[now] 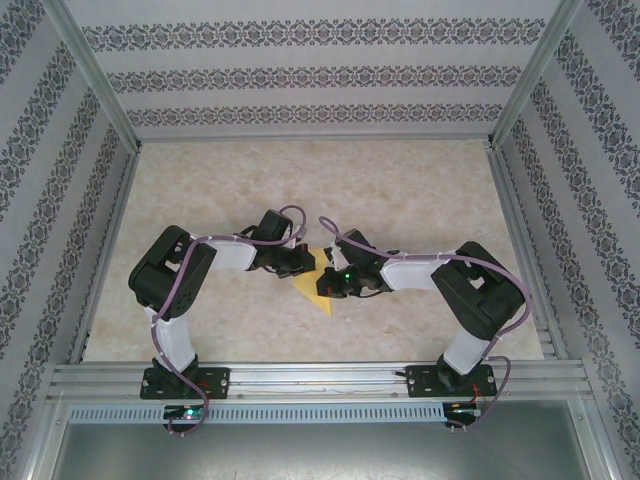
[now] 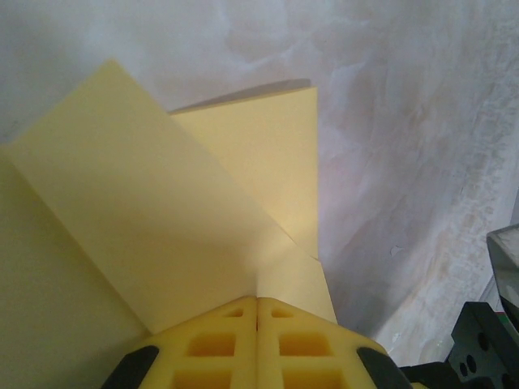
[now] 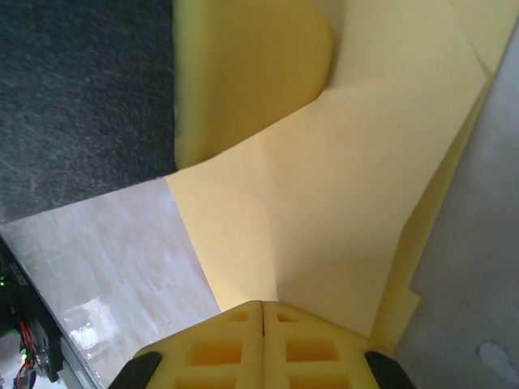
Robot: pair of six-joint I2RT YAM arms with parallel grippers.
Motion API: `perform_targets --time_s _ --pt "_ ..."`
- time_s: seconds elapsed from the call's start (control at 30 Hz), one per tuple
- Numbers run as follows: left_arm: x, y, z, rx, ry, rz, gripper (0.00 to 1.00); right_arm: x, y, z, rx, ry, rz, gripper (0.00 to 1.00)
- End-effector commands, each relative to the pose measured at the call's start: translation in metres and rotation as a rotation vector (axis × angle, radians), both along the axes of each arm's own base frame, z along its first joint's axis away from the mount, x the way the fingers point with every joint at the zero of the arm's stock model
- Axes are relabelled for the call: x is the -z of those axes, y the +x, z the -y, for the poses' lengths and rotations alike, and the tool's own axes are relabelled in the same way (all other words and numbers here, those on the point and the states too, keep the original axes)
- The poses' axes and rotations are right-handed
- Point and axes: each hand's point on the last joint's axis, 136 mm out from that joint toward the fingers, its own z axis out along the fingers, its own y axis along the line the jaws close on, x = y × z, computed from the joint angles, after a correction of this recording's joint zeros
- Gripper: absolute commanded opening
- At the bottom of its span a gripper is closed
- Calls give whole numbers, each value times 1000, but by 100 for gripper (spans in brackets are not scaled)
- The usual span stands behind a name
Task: Fold a paper plane with a square sheet of paper (fold left side to right side)
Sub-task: Fourth fold the wing at the center of the table.
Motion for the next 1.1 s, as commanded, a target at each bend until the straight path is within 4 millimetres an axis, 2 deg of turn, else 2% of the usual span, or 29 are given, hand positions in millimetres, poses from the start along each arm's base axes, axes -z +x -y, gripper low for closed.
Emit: perform_targets --time_s 0.0,0.17,0.33,0.57,0.7,0.83,1.07 --pt "32 -14 -20 -19 122 -65 5 10 0 8 6 -27 -6 0" --pt "31 -14 -20 -19 120 -64 5 24 -8 15 3 -58 -39 0" --pt "20 -9 -15 -18 89 -40 6 38 -17 25 6 -100 -71 0" --pt "-28 5 -7 -15 17 93 8 53 -26 41 0 -153 -96 0" --pt "-46 2 -4 -13 -37 135 8 55 -25 47 -3 -165 -86 0" --pt "-47 -9 4 4 -91 121 7 57 -23 50 -3 -173 -75 0" --pt "-33 -22 17 35 -124 83 7 60 -23 53 2 -193 -79 0"
